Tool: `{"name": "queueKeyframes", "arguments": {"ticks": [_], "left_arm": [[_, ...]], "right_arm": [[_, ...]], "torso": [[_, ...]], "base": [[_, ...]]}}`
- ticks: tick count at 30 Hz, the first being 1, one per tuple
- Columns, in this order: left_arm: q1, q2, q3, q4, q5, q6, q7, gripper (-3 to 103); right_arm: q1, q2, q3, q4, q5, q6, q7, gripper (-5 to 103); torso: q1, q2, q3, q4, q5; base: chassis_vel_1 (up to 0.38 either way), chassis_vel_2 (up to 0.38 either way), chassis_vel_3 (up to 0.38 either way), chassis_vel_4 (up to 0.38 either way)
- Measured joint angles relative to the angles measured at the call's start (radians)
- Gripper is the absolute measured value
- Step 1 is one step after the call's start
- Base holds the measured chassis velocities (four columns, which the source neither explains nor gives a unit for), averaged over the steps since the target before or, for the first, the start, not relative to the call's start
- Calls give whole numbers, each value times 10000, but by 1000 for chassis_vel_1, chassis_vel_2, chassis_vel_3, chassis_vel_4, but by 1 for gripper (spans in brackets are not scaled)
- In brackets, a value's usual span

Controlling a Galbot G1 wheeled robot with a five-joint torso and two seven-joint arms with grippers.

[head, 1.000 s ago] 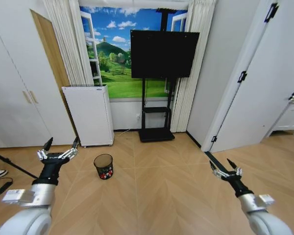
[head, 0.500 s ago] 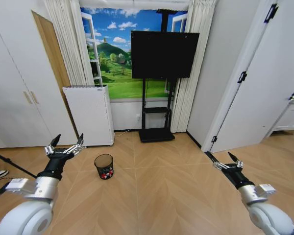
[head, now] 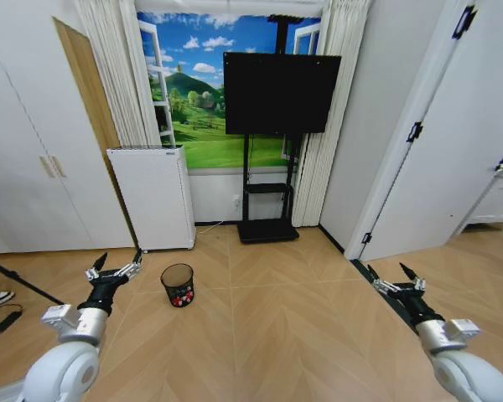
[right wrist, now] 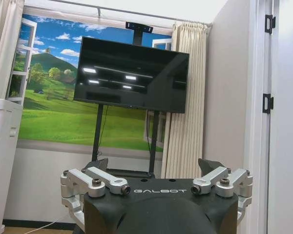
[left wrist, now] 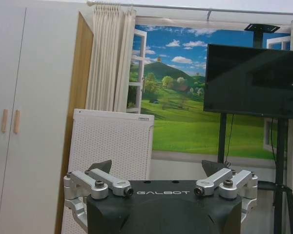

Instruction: Pick up the trash bin and place the garbage on the floor into it.

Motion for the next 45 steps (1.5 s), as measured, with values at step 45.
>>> {"name": "queueKeyframes", "arguments": {"ticks": [45], "left_arm": [[231,-97,-118,-432,99,116,51,100]], "right_arm": [[-231,134,48,115,-384,-13,255,100]], "torso": [[0,0,0,-1,2]], "base": [[0,0,0,0]]}}
